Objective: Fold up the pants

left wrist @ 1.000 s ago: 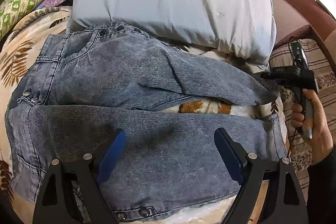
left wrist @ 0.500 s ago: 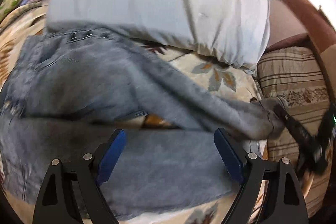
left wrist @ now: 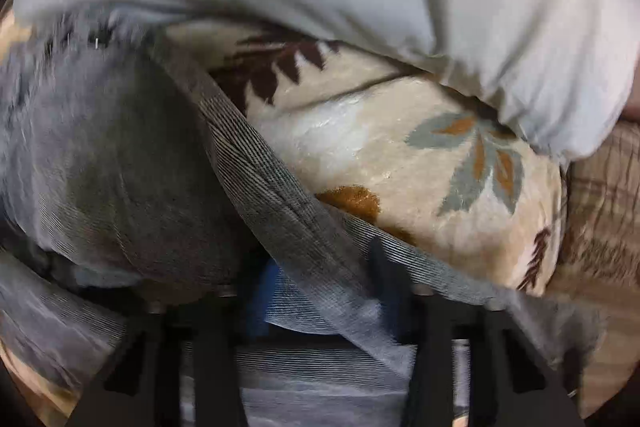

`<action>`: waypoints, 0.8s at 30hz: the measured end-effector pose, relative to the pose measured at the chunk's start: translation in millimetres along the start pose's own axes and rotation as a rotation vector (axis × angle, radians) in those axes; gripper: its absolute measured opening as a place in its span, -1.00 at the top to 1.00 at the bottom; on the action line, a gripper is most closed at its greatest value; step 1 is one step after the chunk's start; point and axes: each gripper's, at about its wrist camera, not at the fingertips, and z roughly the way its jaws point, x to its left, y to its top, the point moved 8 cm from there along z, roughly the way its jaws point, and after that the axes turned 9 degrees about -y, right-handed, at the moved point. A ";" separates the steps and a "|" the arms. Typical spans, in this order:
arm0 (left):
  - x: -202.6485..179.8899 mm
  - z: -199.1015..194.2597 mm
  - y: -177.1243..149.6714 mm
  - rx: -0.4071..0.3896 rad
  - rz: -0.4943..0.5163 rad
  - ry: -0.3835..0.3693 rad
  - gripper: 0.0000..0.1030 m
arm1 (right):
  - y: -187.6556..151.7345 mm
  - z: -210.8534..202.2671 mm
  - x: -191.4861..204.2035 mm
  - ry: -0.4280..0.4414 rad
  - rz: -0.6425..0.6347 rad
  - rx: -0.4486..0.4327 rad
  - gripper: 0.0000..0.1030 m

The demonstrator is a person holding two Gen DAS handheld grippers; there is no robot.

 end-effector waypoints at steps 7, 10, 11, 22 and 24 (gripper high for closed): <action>-13.9 -50.2 -2.5 -0.199 0.023 -0.113 0.96 | 2.0 9.2 -16.4 0.087 0.083 0.032 0.68; -23.9 -89.8 -26.2 -0.324 0.092 -0.172 0.96 | 9.9 -3.4 -20.4 0.126 0.118 0.005 0.68; -23.3 -99.9 -35.3 -0.356 0.107 -0.182 0.96 | 13.2 -12.6 -19.9 0.163 0.127 -0.010 0.68; 27.1 -43.3 -151.0 -0.239 0.110 -0.194 0.95 | -54.8 -10.9 -42.0 0.029 0.120 0.139 0.52; 33.7 -30.9 -152.4 -0.150 0.126 -0.164 0.92 | -72.5 -7.8 -53.0 -0.016 0.135 0.174 0.24</action>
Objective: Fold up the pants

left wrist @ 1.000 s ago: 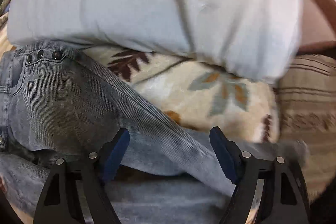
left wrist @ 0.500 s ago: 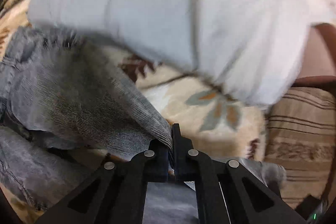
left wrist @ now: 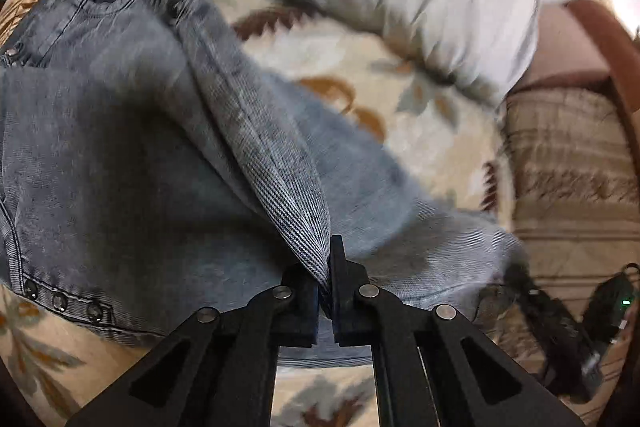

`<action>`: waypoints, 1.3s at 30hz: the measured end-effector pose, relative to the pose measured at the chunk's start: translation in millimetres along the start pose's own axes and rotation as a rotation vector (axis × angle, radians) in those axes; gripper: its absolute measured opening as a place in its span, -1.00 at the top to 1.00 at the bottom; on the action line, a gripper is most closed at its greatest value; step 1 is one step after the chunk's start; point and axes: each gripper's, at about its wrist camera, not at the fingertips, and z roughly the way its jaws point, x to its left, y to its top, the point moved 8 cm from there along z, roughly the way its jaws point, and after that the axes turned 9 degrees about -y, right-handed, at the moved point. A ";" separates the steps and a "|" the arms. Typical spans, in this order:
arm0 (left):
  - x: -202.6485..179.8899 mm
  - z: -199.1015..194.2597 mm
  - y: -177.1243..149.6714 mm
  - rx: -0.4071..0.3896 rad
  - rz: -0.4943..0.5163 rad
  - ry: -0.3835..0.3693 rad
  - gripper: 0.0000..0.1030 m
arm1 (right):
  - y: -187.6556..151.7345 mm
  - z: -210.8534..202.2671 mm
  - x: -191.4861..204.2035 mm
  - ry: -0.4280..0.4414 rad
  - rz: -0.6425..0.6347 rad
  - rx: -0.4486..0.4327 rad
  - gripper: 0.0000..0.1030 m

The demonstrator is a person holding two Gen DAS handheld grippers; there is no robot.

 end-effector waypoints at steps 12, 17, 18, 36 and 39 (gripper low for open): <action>3.9 4.0 33.8 0.051 0.005 0.032 -0.05 | -3.0 8.8 -10.1 0.079 0.048 0.002 0.23; -0.5 13.5 47.8 0.083 0.021 0.073 0.91 | 9.4 14.6 -8.9 0.030 0.015 0.000 0.86; -9.1 5.0 48.7 0.037 0.043 0.050 0.91 | 13.2 9.0 -10.8 0.040 0.031 -0.012 0.88; -9.5 44.0 -1.5 0.067 0.055 0.024 0.74 | 18.1 23.0 -41.2 -0.257 -0.052 0.021 0.61; -10.5 46.0 4.3 0.079 0.060 0.020 0.48 | 10.9 39.3 -46.5 -0.363 -0.121 0.033 0.13</action>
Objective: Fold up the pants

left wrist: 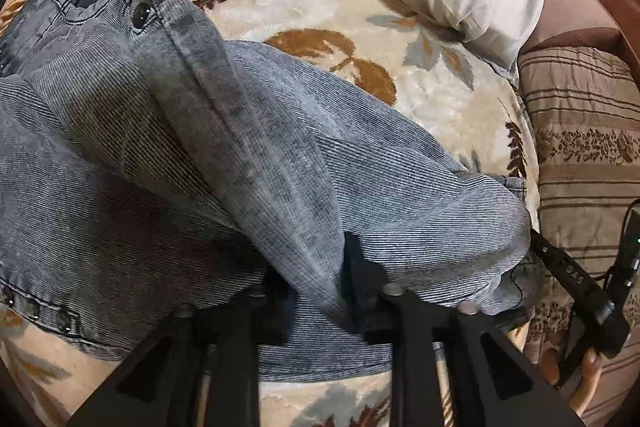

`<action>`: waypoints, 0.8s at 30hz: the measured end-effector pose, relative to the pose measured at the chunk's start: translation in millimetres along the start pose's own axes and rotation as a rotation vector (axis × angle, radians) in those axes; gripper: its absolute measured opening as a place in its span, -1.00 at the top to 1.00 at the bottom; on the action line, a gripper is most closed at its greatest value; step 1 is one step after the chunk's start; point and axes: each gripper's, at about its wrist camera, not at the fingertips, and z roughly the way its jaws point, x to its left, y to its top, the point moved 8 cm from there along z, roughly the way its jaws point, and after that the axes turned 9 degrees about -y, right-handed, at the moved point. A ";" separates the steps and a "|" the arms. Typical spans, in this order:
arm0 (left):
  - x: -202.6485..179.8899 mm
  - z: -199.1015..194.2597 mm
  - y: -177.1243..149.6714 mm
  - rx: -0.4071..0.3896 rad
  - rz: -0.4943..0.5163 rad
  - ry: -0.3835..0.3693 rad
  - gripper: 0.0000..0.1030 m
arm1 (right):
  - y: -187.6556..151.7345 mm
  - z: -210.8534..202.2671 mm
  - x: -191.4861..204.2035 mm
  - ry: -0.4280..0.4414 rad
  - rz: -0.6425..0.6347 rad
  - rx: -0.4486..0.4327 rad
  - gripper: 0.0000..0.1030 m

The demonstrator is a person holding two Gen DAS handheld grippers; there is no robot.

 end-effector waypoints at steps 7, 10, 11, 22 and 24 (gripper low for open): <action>-1.4 -74.9 -9.1 -0.107 0.093 -0.060 -0.06 | 7.1 -69.4 -12.4 0.106 0.118 -0.161 -0.61; 13.7 -113.2 -16.5 -0.151 0.084 -0.072 -0.08 | -0.3 -104.8 8.3 0.247 0.119 -0.202 -0.61; 20.6 -124.4 -17.6 -0.168 0.082 -0.069 -0.08 | -5.5 -114.3 19.4 0.284 0.104 -0.208 -0.61; 95.4 -209.7 -16.0 -0.300 0.020 0.008 -0.10 | -57.4 -153.0 170.1 0.477 -0.066 -0.197 -0.61; 105.6 -214.0 -5.9 -0.310 0.012 0.000 -0.10 | -54.0 -156.1 202.4 0.527 -0.134 -0.172 -0.61</action>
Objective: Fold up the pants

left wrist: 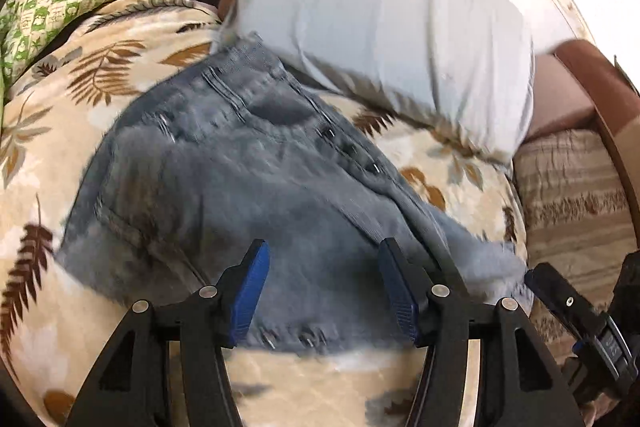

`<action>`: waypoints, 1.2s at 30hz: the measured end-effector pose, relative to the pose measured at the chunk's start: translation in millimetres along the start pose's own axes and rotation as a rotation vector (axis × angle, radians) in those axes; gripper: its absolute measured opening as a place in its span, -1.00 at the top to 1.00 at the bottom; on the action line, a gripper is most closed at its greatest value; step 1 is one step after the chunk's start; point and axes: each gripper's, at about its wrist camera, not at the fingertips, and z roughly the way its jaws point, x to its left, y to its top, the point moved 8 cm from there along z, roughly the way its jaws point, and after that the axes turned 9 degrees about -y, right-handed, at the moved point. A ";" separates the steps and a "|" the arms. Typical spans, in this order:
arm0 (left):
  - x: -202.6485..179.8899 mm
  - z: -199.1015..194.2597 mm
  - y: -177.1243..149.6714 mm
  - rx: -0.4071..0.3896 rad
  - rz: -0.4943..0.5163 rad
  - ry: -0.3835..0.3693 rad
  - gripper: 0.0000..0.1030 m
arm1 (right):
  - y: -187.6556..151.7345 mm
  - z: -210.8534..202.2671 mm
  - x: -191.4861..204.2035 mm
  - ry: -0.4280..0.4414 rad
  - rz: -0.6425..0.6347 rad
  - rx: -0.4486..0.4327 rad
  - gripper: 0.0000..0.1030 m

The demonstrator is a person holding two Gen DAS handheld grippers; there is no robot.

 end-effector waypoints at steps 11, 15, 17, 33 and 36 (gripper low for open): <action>83.3 51.2 59.0 -0.063 -0.149 -0.015 -0.10 | 36.0 132.8 82.8 0.130 -0.164 0.236 -0.61; 99.9 51.0 65.5 -0.056 -0.227 -0.063 -0.10 | 45.2 177.0 99.8 0.121 -0.198 0.312 -0.44; 104.2 48.4 67.3 -0.061 -0.256 -0.094 -0.11 | 46.5 197.2 107.9 0.099 -0.235 0.355 -0.33; 116.8 21.0 76.0 -0.123 -0.316 -0.170 -0.14 | 15.2 116.1 169.9 -0.027 -0.556 0.152 0.87; 122.3 7.4 77.0 -0.152 -0.348 -0.214 -0.19 | 0.1 100.7 179.6 -0.041 -0.603 0.102 0.87</action>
